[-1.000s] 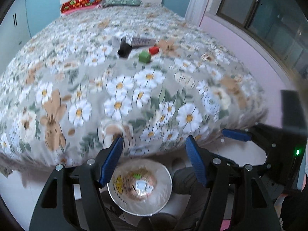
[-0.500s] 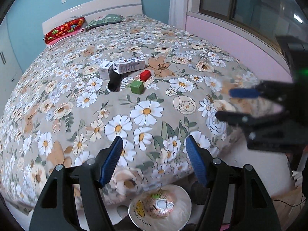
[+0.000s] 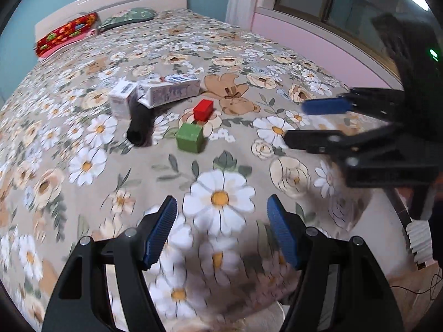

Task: Collect trash
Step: 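Grasp the green block with the left tool while the right tool grasps the red block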

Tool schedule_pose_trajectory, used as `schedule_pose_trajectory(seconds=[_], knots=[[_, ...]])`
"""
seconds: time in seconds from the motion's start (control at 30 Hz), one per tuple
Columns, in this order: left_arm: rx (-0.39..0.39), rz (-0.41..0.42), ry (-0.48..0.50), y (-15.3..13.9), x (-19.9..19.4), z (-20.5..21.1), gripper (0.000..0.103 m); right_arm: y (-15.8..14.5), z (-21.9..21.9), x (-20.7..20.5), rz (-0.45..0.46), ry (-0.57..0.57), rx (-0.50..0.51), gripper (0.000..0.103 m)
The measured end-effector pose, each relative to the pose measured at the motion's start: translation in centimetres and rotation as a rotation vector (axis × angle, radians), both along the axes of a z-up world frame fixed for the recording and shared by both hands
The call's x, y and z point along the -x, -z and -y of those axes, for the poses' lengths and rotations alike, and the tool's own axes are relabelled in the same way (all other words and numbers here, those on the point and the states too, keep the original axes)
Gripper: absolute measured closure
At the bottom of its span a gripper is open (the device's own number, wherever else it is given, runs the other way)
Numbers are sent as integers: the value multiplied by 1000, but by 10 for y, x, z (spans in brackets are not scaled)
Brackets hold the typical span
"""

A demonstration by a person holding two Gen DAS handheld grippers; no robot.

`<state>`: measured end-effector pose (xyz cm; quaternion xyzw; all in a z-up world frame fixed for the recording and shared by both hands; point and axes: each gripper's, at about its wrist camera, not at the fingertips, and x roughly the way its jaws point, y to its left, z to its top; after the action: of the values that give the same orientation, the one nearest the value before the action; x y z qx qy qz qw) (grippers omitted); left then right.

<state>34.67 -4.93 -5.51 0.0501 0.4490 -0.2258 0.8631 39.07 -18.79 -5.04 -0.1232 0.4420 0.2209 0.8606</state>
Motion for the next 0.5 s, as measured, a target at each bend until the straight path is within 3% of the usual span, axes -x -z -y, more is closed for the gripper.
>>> schedule_pose_trajectory(seconds=[0.33,0.5], knots=[[67,-17,90,27,-58,9,33,34,-17,-89,-87,-44,-34,42],[72,-27,86,40,-84,10,33,51,-24,-123,-139,-59,-65,42]])
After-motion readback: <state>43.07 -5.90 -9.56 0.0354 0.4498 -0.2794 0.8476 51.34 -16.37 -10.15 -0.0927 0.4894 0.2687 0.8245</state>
